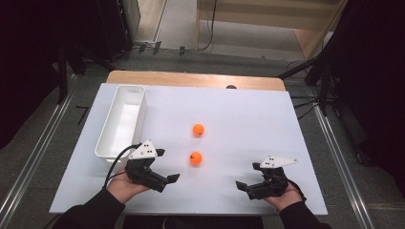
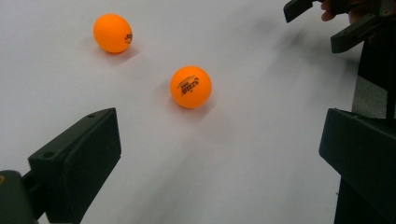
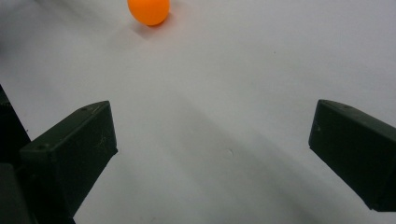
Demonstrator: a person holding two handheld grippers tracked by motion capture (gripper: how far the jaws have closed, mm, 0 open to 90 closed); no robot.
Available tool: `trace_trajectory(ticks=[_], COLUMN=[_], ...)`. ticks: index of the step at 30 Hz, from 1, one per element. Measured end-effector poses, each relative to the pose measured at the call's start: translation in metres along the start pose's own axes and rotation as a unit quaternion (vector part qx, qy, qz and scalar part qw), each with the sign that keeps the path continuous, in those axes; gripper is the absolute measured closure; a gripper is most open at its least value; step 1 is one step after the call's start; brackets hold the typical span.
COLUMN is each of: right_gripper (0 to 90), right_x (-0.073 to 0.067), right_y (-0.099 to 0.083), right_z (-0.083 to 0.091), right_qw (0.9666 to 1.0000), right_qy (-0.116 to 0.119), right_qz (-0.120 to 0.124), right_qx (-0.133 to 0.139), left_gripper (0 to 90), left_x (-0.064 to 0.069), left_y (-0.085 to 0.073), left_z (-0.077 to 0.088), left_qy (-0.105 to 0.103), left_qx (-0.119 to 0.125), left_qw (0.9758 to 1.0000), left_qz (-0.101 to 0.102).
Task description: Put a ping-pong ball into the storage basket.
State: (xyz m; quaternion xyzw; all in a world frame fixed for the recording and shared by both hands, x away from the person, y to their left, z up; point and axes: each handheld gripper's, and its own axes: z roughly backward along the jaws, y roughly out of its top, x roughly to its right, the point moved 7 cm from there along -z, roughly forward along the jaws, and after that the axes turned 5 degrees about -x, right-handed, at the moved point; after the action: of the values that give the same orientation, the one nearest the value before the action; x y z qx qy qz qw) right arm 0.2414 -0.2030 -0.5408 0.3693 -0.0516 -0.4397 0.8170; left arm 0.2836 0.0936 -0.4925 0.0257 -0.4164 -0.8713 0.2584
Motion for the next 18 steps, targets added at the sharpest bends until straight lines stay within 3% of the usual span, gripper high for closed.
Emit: trace_trajectory(ticks=[18], right_gripper=[0.0], right_x=[0.001], right_y=[0.0], right_z=[0.001], right_qw=[1.0], right_qy=[-0.004], right_qz=[-0.004], right_qx=[0.002], left_gripper=[0.0], left_x=[-0.009], left_y=[0.017], left_z=[-0.011], left_qy=[0.022], left_qx=[0.005], left_qw=[0.9997], left_qz=[0.007])
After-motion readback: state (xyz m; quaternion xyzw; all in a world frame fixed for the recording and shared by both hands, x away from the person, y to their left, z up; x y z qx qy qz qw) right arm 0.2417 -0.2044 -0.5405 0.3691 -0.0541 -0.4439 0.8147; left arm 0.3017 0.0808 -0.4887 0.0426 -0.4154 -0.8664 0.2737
